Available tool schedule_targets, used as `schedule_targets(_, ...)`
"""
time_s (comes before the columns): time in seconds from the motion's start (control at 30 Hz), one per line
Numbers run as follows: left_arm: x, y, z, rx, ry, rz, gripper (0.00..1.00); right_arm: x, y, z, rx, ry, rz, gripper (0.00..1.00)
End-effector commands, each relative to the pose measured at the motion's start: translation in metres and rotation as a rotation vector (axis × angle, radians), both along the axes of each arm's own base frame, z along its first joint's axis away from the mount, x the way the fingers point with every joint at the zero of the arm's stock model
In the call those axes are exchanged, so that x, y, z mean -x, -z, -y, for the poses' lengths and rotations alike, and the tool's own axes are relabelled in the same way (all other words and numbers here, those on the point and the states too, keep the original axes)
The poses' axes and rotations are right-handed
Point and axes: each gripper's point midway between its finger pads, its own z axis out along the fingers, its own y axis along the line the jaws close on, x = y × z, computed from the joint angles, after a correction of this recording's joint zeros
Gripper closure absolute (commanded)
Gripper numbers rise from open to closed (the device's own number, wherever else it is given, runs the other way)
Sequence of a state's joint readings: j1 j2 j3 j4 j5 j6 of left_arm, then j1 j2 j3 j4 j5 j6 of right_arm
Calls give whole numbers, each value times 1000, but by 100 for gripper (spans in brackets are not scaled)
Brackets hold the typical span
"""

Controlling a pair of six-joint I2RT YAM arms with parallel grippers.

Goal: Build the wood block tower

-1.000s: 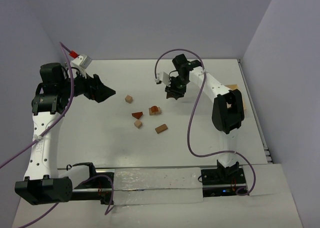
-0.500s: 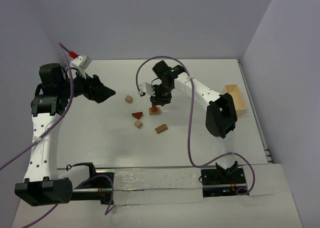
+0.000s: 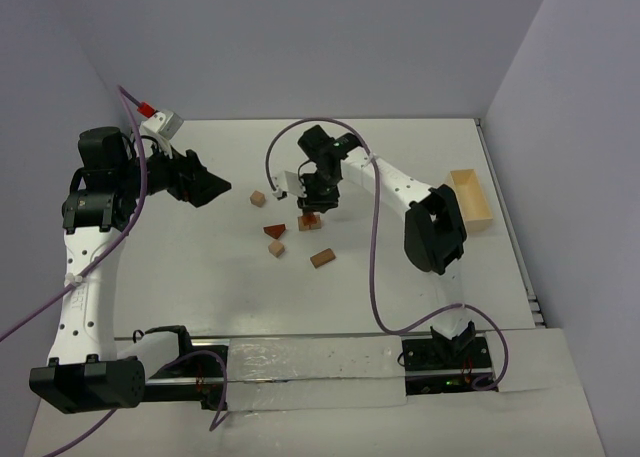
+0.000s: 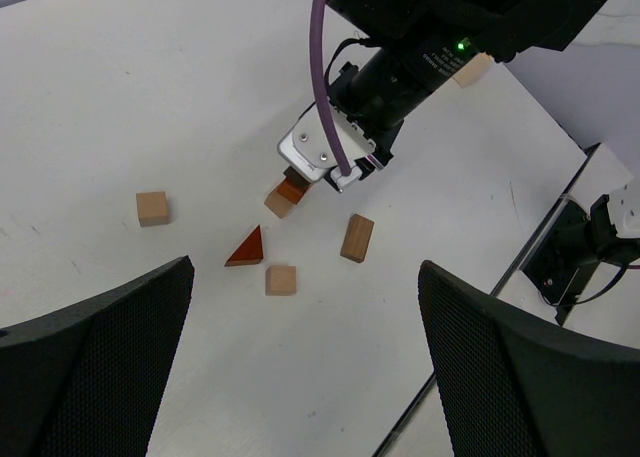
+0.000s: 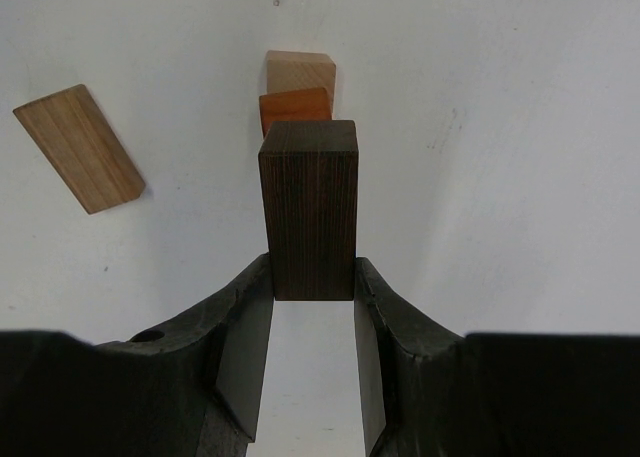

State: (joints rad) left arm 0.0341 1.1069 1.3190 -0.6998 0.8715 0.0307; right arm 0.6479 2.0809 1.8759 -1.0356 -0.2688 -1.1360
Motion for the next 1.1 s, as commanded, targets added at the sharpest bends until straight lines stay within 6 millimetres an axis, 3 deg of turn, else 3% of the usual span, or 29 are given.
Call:
schedule_targets(0.0, 5, -11, 4, 5, 30, 55, 1, -4, -8, -10, 1, -36, 38, 91)
schedule_targets(0.47, 5, -10, 3, 1, 29, 50, 1, 2, 10, -22, 12, -48, 8, 91)
schedule_targets(1.07, 4, -11, 3, -4, 28, 53, 1, 2, 18, -25, 14, -25, -28, 90)
